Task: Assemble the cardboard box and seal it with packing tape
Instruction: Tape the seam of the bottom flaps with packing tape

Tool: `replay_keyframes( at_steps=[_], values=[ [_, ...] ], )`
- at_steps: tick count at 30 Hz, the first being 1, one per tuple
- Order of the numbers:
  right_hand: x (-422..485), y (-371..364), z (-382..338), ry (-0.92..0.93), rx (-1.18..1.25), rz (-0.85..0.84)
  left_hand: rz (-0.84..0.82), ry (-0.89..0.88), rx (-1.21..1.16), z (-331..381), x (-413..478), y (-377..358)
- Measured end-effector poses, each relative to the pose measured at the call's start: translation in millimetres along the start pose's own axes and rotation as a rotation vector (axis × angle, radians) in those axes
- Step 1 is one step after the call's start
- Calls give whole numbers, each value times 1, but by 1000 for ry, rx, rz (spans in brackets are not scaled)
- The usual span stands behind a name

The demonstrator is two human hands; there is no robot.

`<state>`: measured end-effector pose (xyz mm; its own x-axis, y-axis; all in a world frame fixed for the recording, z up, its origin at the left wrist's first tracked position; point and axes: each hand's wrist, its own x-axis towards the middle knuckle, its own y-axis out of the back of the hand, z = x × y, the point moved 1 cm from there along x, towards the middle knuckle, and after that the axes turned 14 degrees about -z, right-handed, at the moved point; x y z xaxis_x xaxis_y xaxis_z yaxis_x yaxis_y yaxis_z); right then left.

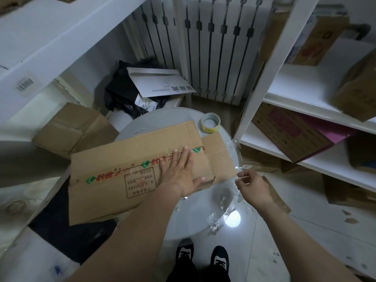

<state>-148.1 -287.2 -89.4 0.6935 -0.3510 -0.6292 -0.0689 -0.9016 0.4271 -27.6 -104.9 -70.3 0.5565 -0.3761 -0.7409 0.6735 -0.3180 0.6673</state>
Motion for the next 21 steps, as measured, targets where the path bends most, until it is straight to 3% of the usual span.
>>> replay_keyframes(
  at_steps=[7,17,21],
  values=[
    [15,-20,-11,6,27,36,40,-47,50,-9,9,-4],
    [33,-38,25,-70,4,51,523,-132,-46,-1,15,-24],
    [32,-48,57,-182,-82,-10,675,-299,67,14,11,-38]
  ],
)
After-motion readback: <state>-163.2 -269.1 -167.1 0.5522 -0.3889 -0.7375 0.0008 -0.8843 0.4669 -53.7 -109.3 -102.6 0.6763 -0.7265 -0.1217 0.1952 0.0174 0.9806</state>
